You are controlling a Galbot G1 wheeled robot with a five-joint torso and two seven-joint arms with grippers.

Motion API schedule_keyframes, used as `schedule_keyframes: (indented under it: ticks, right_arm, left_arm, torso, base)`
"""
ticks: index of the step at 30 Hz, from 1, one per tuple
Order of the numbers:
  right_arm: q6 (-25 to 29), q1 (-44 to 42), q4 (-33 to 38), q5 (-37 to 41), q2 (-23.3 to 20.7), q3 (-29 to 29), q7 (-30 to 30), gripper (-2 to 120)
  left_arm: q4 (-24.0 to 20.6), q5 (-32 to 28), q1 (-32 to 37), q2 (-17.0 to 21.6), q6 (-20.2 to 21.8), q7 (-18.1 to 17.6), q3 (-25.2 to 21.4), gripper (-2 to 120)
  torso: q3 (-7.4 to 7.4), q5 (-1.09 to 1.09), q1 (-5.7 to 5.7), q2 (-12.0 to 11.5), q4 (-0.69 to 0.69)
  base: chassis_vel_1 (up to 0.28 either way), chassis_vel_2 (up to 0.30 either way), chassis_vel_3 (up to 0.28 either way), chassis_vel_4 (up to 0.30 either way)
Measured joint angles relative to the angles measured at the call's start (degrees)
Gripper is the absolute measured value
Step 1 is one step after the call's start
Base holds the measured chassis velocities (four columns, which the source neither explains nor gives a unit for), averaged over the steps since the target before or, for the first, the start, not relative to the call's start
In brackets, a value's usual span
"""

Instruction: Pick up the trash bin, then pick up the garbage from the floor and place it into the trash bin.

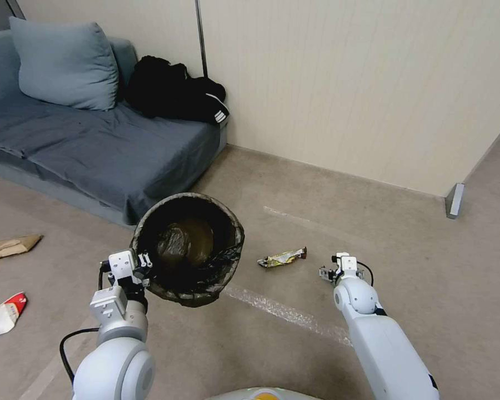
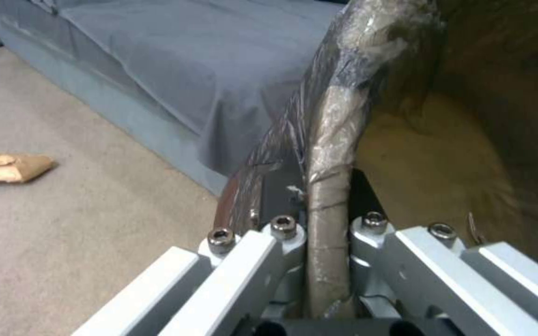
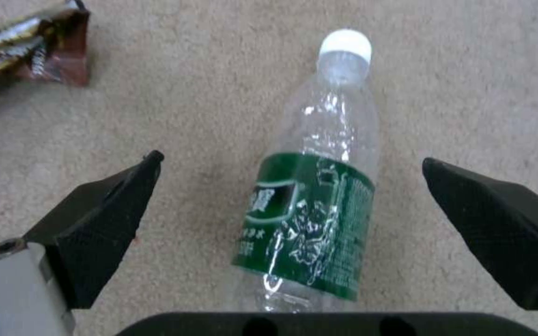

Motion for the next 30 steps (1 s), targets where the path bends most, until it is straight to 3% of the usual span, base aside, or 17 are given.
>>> schedule_keyframes:
  ticks: [6, 10, 14, 19, 30]
  right_arm:
    - [1.8, 0.4, -3.8, 0.3, 0.9, 1.0, -1.0, 97]
    - [3.1, 0.5, -6.3, 0.8, 1.4, 1.6, -2.1, 87]
    - [5.7, 0.4, -9.1, 0.0, 2.2, 2.4, -3.8, 66]
    - [6.8, 0.5, -10.1, -0.7, 2.3, 2.8, -4.3, 50]
    - [7.9, 0.1, -9.8, -1.5, 1.8, 3.3, -3.2, 28]
  left_arm:
    - [-0.1, 0.0, 0.2, 0.0, -0.3, 0.0, 0.0, 0]
    - [-0.1, 0.1, 0.4, 0.1, -0.5, 0.0, -0.2, 0]
    - [-0.2, 0.1, 0.5, 0.1, -0.6, -0.2, 0.0, 0]
    - [-0.2, 0.1, 0.4, 0.2, -0.6, -0.2, 0.4, 0]
    - [0.6, 0.1, -0.4, 0.4, -0.3, -0.3, 1.3, 0]
  torso:
    - [0.00, 0.00, 0.00, 0.0, 0.00]
    - [0.00, 0.01, 0.00, 0.0, 0.00]
    - [-0.01, -0.01, -0.01, 0.0, 0.00]
    - [-0.01, 0.00, -0.01, 0.0, 0.03]
    - [0.00, -0.02, -0.01, 0.0, -0.01]
  base:
    - [0.000, 0.000, 0.000, 0.000]
    - [0.000, 0.000, 0.000, 0.000]
    - [0.000, 0.000, 0.000, 0.000]
    - [0.000, 0.000, 0.000, 0.000]
    - [0.000, 0.000, 0.000, 0.000]
